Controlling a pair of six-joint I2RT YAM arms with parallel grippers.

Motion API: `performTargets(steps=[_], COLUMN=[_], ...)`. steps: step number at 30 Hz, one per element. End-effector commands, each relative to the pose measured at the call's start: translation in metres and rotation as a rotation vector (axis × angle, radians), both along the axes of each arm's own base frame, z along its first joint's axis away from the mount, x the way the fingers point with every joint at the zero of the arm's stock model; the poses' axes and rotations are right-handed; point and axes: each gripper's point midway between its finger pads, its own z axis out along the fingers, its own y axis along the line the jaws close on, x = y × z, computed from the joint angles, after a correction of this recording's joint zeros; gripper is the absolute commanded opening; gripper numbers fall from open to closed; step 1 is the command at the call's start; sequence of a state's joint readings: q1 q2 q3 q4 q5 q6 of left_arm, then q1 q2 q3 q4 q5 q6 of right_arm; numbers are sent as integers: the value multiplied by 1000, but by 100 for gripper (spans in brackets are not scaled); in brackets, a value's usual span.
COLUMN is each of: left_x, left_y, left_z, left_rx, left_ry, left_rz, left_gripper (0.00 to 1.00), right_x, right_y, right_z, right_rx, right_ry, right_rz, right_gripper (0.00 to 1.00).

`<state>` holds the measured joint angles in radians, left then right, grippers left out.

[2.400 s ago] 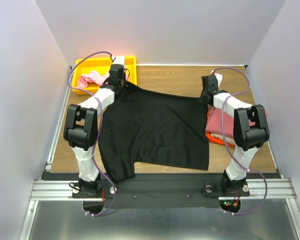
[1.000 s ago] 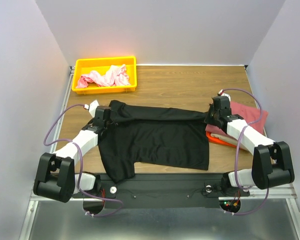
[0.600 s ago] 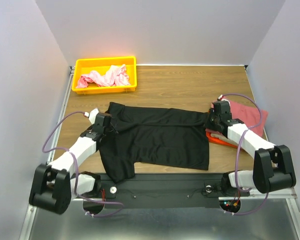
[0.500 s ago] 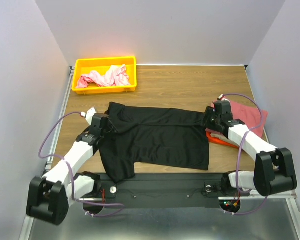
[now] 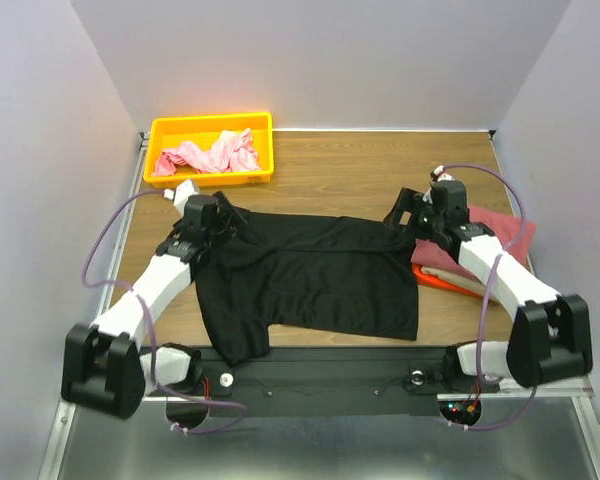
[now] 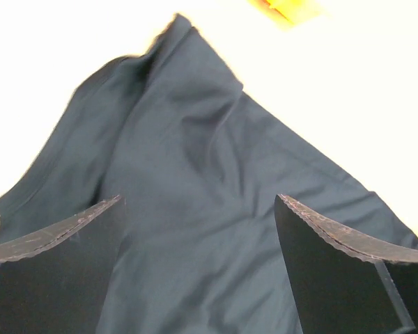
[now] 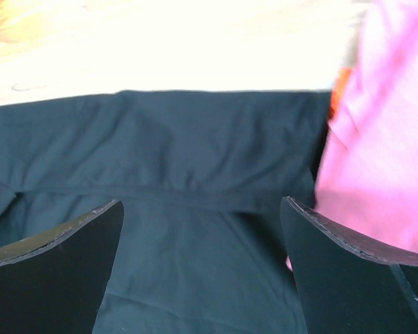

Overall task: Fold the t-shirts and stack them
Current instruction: Fold the tshirt

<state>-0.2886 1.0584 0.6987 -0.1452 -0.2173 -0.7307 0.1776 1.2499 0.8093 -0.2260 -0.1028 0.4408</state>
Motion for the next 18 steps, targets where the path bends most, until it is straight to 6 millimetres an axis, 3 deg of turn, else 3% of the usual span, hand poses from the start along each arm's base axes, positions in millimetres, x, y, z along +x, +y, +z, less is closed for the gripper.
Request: performTargets(steps=[1, 2, 3, 4, 5, 6, 7, 9, 14, 18], left_x=[62, 72, 85, 93, 104, 114, 120, 132, 143, 136], left_y=[-26, -30, -34, -34, -37, -40, -41, -43, -27, 3], left_z=[35, 17, 26, 23, 9, 13, -3, -5, -57, -96], left_rx=[-9, 5, 1, 5, 16, 11, 13, 20, 40, 8], left_ry=[-136, -88, -111, -109, -88, -96, -58, -71, 43, 137], left_rz=[-99, -109, -115, -114, -118, -118, -125, -131, -90, -28], left_gripper=[98, 98, 98, 98, 98, 98, 98, 99, 99, 98], right_x=[26, 30, 40, 45, 49, 57, 62, 67, 64, 63], right_y=[20, 22, 29, 31, 35, 38, 41, 45, 48, 42], right_z=[5, 3, -6, -11, -15, -29, -34, -46, -85, -101], right_rx=[18, 17, 18, 19, 19, 22, 23, 28, 14, -20], right_ry=[-19, -15, 6, 19, 31, 62, 70, 100, 193, 220], right_rz=[72, 78, 88, 87, 90, 82, 81, 73, 57, 36], right_gripper=[100, 100, 100, 100, 100, 100, 100, 100, 100, 100])
